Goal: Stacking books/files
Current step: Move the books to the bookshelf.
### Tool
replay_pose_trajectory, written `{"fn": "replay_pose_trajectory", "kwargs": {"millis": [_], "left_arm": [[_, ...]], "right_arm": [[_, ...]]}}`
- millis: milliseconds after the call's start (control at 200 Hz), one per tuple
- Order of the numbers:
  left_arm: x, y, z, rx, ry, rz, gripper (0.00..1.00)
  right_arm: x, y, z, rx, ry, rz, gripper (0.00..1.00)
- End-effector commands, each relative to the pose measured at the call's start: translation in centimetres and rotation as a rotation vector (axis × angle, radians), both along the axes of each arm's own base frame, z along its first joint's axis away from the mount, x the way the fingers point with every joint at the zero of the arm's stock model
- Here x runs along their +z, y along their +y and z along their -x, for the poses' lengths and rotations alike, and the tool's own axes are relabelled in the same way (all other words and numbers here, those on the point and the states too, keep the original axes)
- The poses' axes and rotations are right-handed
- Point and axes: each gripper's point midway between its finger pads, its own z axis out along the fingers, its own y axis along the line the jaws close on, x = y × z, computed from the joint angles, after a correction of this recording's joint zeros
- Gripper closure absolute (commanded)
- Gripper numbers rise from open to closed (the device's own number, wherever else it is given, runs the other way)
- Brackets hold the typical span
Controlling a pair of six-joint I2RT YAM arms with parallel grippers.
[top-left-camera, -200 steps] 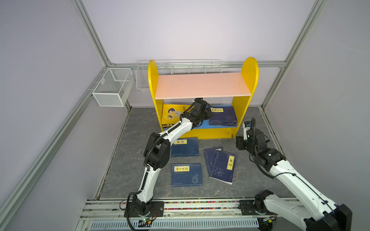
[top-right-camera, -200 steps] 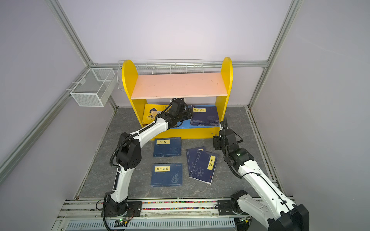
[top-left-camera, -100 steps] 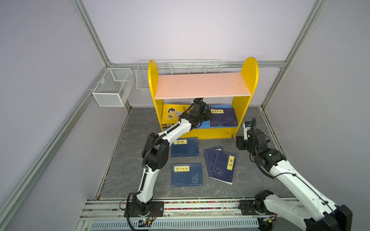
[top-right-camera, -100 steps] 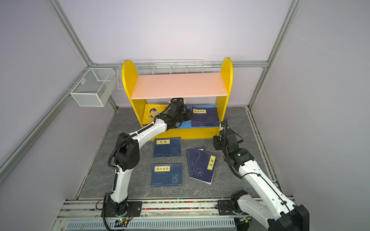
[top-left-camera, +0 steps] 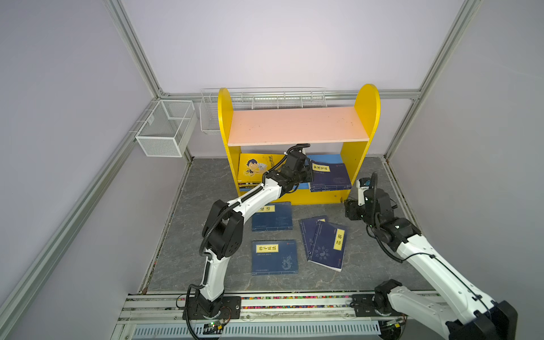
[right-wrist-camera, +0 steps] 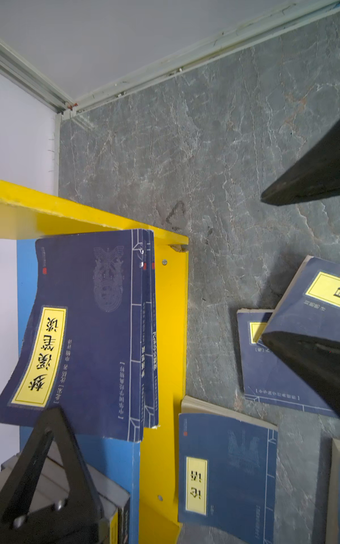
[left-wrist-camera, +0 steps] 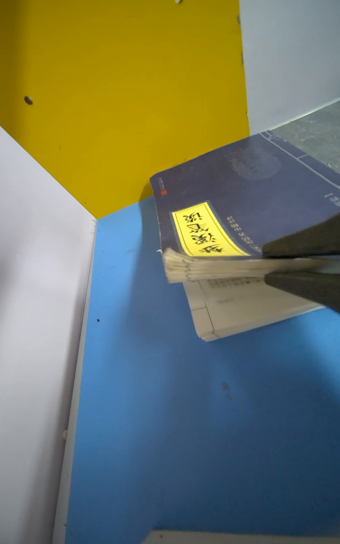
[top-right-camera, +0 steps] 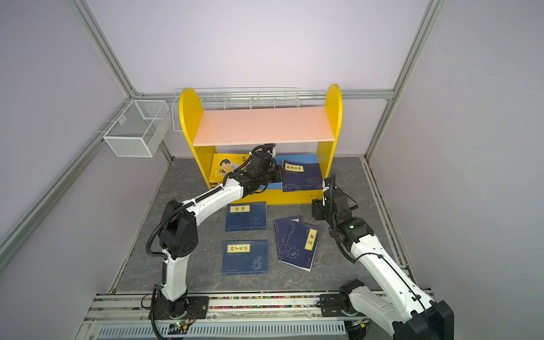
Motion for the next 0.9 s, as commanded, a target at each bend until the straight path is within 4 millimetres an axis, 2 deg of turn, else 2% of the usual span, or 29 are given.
{"fn": "replay_pose_trajectory", "kwargs": {"millis": [0, 10, 25, 55, 135, 200, 300, 400, 520, 615, 745, 895], "left_arm": [[3.1, -2.5, 2.0, -0.091, -0.056, 0.030, 0.70], [3.1, -2.5, 2.0, -0.089, -0.057, 0.027, 0.68], [3.2, -2.4, 1.9, -0.084, -0.060, 0.023, 0.66], [3.3, -2.2, 1.8, -0.073, -0.064, 0.017, 0.60], [4.4, -1.8, 1.6, -0.055, -0.090, 0.016, 0.47], [5.4, -1.7, 1.6, -0.054, -0.115, 0.025, 0.42], [7.3, -1.4, 1.7, -0.052, -0.156, 0.045, 0.39], [8.7, -0.7, 1.7, -0.030, -0.191, 0.046, 0.37], [10.1, 0.8, 1.6, 0.023, -0.233, 0.030, 0.30], [11.0, 2.1, 1.8, 0.058, -0.266, 0.012, 0.24], [11.0, 4.1, 1.7, 0.130, -0.259, -0.046, 0.20], [11.0, 6.9, 3.1, 0.192, -0.267, -0.048, 0.19]], "right_arm": [[1.1, 1.5, -0.6, 0.040, -0.010, -0.078, 0.29], [1.0, 1.5, -0.5, 0.042, -0.007, -0.079, 0.29], [2.2, 1.7, -0.8, 0.047, -0.029, -0.091, 0.29], [2.5, 1.9, -0.9, 0.055, -0.032, -0.096, 0.29], [2.3, 2.2, -1.0, 0.068, -0.015, -0.094, 0.32], [1.9, 2.6, -1.0, 0.083, 0.006, -0.092, 0.36], [1.5, 3.1, -1.1, 0.099, 0.032, -0.089, 0.46], [1.1, 3.9, -1.1, 0.115, 0.051, -0.074, 0.53], [0.4, 4.8, -1.1, 0.120, 0.074, -0.038, 0.59], [-0.4, 5.7, -1.3, 0.123, 0.097, -0.005, 0.70], [-1.4, 6.7, -1.9, 0.116, 0.128, 0.002, 0.71], [-2.8, 8.0, -2.7, 0.119, 0.189, -0.015, 0.72]]}}
